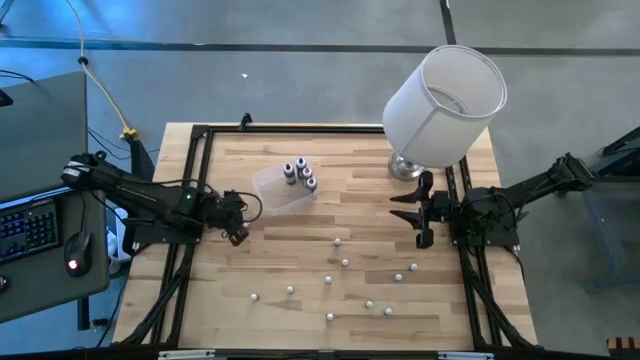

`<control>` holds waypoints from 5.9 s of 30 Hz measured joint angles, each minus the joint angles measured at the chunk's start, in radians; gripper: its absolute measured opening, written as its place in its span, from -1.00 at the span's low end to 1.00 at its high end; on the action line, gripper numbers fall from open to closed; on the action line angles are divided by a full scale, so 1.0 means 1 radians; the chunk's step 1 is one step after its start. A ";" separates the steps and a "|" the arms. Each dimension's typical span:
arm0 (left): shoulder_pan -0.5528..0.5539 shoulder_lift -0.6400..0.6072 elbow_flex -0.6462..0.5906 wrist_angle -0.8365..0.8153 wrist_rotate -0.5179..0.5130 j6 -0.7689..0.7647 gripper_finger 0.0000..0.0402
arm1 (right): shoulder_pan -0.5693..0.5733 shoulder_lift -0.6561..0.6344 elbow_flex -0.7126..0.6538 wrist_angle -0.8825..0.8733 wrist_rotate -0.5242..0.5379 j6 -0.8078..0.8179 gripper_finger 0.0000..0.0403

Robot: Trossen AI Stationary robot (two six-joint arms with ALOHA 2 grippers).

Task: Pick & Place food coloring
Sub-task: Put the small red food coloring bottle into the transparent bin, then put the small blue food coloring bottle into the transparent bin

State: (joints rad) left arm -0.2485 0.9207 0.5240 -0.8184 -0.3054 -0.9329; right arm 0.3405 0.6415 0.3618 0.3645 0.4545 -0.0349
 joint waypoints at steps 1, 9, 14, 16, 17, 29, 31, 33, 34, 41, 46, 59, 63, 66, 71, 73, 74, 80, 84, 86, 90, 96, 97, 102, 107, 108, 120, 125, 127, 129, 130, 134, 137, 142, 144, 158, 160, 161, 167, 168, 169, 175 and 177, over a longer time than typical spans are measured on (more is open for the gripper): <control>0.000 0.013 0.000 0.005 0.001 -0.011 -0.30 | 0.000 0.000 0.000 0.000 0.027 0.000 -0.30; 0.000 0.134 0.000 0.040 0.039 -0.041 -0.30 | 0.000 0.000 0.000 0.000 0.186 -0.099 -0.30; 0.000 0.202 0.000 0.051 0.042 -0.041 -0.30 | 0.000 0.000 0.000 0.039 0.193 -0.266 -0.30; 0.000 0.232 0.000 0.057 0.042 -0.041 -0.30 | 0.000 0.000 0.000 0.100 0.193 -0.345 -0.30; 0.000 0.247 0.000 0.067 0.050 -0.041 -0.30 | 0.000 0.000 0.000 0.136 0.194 -0.380 -0.30; 0.000 0.369 0.003 0.127 0.098 0.018 -0.63 | -0.020 0.011 0.000 0.422 0.216 -0.460 -0.30; 0.000 0.369 0.008 0.123 0.098 0.005 -0.71 | -0.042 0.018 0.000 0.436 0.199 -0.461 -0.30; 0.000 0.361 0.031 0.095 0.098 -0.004 -0.74 | -0.066 0.032 0.000 0.435 0.189 -0.444 -0.30; 0.000 0.358 0.047 0.076 0.101 -0.006 -0.74 | -0.078 0.040 0.000 0.434 0.187 -0.432 -0.30; 0.026 0.326 0.263 -0.147 0.012 0.012 -0.65 | -0.170 0.091 0.001 0.441 0.167 -0.373 -0.30; 0.102 0.326 0.419 -0.253 -0.108 0.078 -0.64 | -0.208 0.119 0.001 0.452 0.150 -0.328 -0.30; 0.403 0.349 0.431 0.029 -0.024 0.609 -0.63 | -0.217 0.126 0.001 0.463 0.134 -0.276 -0.30; 0.453 0.394 0.373 0.096 0.047 0.696 -0.60 | -0.217 0.126 0.001 0.460 0.133 -0.277 -0.30; 0.484 0.458 0.365 0.107 0.053 0.727 -0.55 | -0.217 0.126 0.000 0.456 0.134 -0.277 -0.30; 0.528 0.553 0.364 0.118 0.078 0.730 -0.44 | -0.217 0.126 0.000 0.450 0.135 -0.279 -0.30; 0.537 0.594 0.364 0.119 0.084 0.731 -0.42 | -0.217 0.126 0.000 0.449 0.134 -0.279 -0.30; 0.537 0.610 0.364 0.126 0.084 0.734 -0.41 | -0.217 0.126 0.000 0.448 0.134 -0.279 -0.30; 0.537 0.619 0.433 -0.031 0.090 0.724 -0.40 | -0.217 0.126 0.000 0.449 0.134 -0.279 -0.30; 0.536 0.572 0.584 -0.288 0.072 0.670 -0.40 | -0.216 0.126 0.000 0.457 0.143 -0.273 -0.30; 0.524 0.536 0.662 -0.383 0.050 0.665 -0.40 | -0.216 0.126 0.000 0.458 0.157 -0.271 -0.30; 0.465 0.429 0.776 -0.466 -0.015 0.649 -0.40 | -0.216 0.130 0.000 0.413 0.130 -0.271 -0.30; 0.304 0.133 0.681 -0.389 -0.076 0.614 -0.40 | -0.217 0.186 0.000 0.358 -0.081 -0.234 -0.30; 0.270 0.073 0.630 -0.314 -0.079 0.593 -0.40 | -0.217 0.211 0.000 0.357 -0.107 -0.215 -0.30; 0.143 -0.187 0.295 0.131 -0.052 0.628 -0.40 | -0.247 0.402 0.040 0.347 -0.235 -0.057 -0.30; 0.094 -0.288 0.076 0.442 -0.021 0.775 -0.40 | -0.221 0.581 0.144 0.328 -0.334 0.034 -0.30; 0.095 -0.296 0.055 0.452 -0.025 0.779 -0.40 | -0.207 0.615 0.166 0.314 -0.329 0.037 -0.30; 0.097 -0.288 0.017 0.467 -0.045 0.771 -0.40 | -0.156 0.983 0.246 0.243 -0.269 0.285 -0.30; 0.097 -0.287 0.017 0.465 -0.045 0.771 -0.40 | -0.146 1.076 0.246 0.275 -0.309 0.347 -0.30; 0.097 -0.287 0.017 0.465 -0.045 0.771 -0.40 | -0.141 1.107 0.246 0.314 -0.315 0.348 -0.30; 0.097 -0.287 0.017 0.465 -0.045 0.771 -0.40 | -0.141 1.131 0.246 0.336 -0.331 0.349 -0.30; 0.097 -0.287 0.017 0.465 -0.045 0.771 -0.40 | -0.141 1.144 0.247 0.349 -0.327 0.351 -0.30; 0.097 -0.287 0.017 0.465 -0.045 0.771 -0.40 | -0.141 1.187 0.250 0.376 -0.275 0.364 -0.30; 0.097 -0.287 0.017 0.465 -0.044 0.771 -0.40 | -0.141 1.214 0.244 0.337 -0.252 0.374 -0.31; 0.097 -0.287 0.017 0.464 -0.043 0.771 -0.40 | -0.141 1.225 0.248 0.323 -0.258 0.415 -0.40; 0.097 -0.287 0.017 0.463 -0.043 0.771 -0.40 | -0.141 1.229 0.242 0.307 -0.255 0.423 -0.44; 0.097 -0.287 0.017 0.449 -0.043 0.771 -0.40 | -0.141 1.189 0.260 0.424 -0.340 0.277 -0.23; 0.097 -0.287 0.017 0.449 -0.043 0.771 -0.40 | -0.141 1.189 0.282 0.399 -0.399 0.250 -0.17; 0.097 -0.287 0.017 0.449 -0.043 0.771 -0.40 | -0.141 1.190 0.298 0.373 -0.418 0.240 -0.14; 0.097 -0.287 0.017 0.450 -0.043 0.771 -0.40 | -0.130 1.241 0.426 0.151 -0.417 0.225 -0.07; 0.097 -0.287 0.017 0.451 -0.043 0.771 -0.40 | -0.130 1.251 0.441 0.127 -0.417 0.222 -0.07; 0.098 -0.287 0.017 0.451 -0.043 0.771 -0.40 | -0.130 1.259 0.452 0.113 -0.418 0.214 -0.07; 0.097 -0.287 0.017 0.450 -0.040 0.771 -0.40 | -0.132 1.265 0.460 0.060 -0.358 0.183 -0.13; 0.097 -0.287 0.017 0.450 -0.031 0.771 -0.40 | -0.137 1.265 0.460 0.013 -0.332 0.183 -0.15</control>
State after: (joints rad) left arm -0.1512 0.6334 0.5411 -0.3684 -0.3360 -0.1623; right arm 0.2030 1.9060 0.8215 0.3775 0.1223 0.1482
